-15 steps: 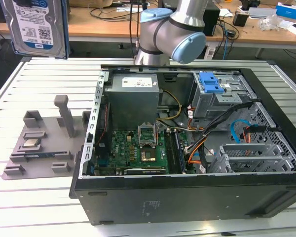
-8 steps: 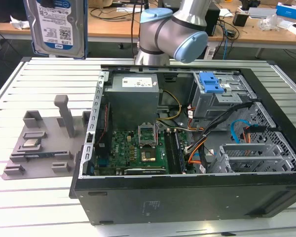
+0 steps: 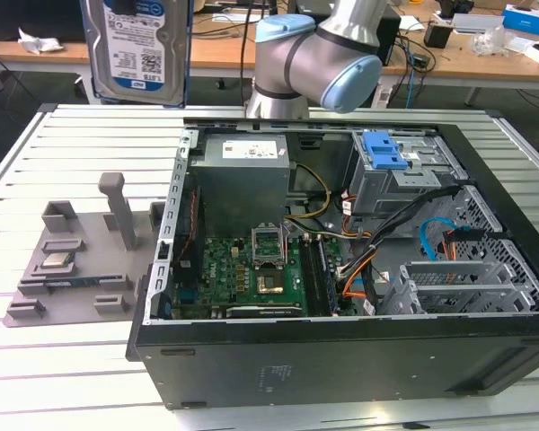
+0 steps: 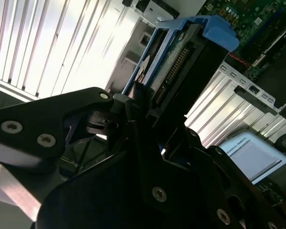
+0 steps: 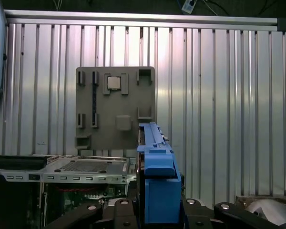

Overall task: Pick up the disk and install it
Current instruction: 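Pick up the disk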

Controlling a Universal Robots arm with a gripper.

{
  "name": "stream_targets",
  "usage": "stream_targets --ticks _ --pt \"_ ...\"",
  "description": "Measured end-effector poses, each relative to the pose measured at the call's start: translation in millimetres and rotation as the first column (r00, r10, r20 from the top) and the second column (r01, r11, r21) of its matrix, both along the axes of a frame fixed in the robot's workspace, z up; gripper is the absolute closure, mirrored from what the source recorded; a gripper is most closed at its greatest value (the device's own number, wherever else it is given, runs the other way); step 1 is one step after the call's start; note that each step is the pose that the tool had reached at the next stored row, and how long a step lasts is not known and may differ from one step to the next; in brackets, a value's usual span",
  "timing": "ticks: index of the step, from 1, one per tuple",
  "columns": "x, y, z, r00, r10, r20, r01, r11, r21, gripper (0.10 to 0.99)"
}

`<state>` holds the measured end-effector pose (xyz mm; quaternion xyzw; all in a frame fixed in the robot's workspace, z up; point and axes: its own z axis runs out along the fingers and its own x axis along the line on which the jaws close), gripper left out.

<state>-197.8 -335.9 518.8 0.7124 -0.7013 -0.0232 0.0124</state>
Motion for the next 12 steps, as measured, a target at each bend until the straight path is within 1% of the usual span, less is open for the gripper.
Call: stream_targets --ticks 6,9,11,12 --pt "24.4 0.0 0.0 1.0 0.0 -0.0001 0.0 1.0 0.0 0.722" --pt "44.9 0.0 0.0 1.0 0.0 0.0001 0.0 1.0 0.0 0.722" --pt "52.6 0.0 0.0 1.0 0.0 0.0 0.0 1.0 0.0 0.722" --pt "57.9 0.0 0.1 1.0 0.0 -0.0001 0.0 1.0 0.0 0.722"
